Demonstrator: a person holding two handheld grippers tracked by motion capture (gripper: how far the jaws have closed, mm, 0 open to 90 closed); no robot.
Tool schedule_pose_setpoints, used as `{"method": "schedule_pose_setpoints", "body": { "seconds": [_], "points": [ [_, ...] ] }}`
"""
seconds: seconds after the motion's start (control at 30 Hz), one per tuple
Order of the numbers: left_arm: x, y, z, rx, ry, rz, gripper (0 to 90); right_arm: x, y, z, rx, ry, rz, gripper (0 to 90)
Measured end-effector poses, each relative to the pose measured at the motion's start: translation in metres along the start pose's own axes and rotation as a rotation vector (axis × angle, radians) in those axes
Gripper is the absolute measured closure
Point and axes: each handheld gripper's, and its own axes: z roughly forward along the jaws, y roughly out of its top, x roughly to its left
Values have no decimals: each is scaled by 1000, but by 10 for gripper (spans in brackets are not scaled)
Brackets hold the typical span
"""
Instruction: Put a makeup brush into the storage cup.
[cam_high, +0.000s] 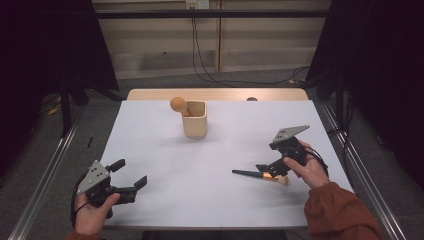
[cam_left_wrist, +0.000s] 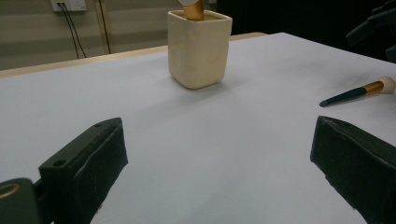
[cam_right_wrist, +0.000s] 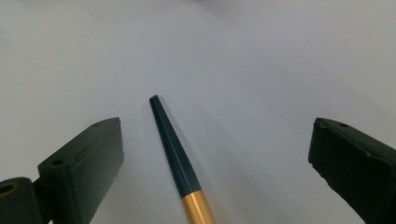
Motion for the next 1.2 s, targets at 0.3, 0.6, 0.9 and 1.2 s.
{"method": "schedule_pose_setpoints", "body": {
  "seconds": [0.3, 0.6, 0.9, 1.2],
  "points": [
    [0, 0, 3, 4, -8, -2, 36, -3, 1, 4, 130, 48, -25, 35],
    [0, 0, 2, 7, -7, -1, 36, -7, 0, 7, 266, 56, -50, 47],
    [0, 0, 2, 8, -9, 1, 36, -2, 4, 17, 415, 95, -122, 52],
    [-1, 0, 3, 12, -11, 7, 36, -1, 3, 21, 505, 113, -193, 122]
  ]
}}
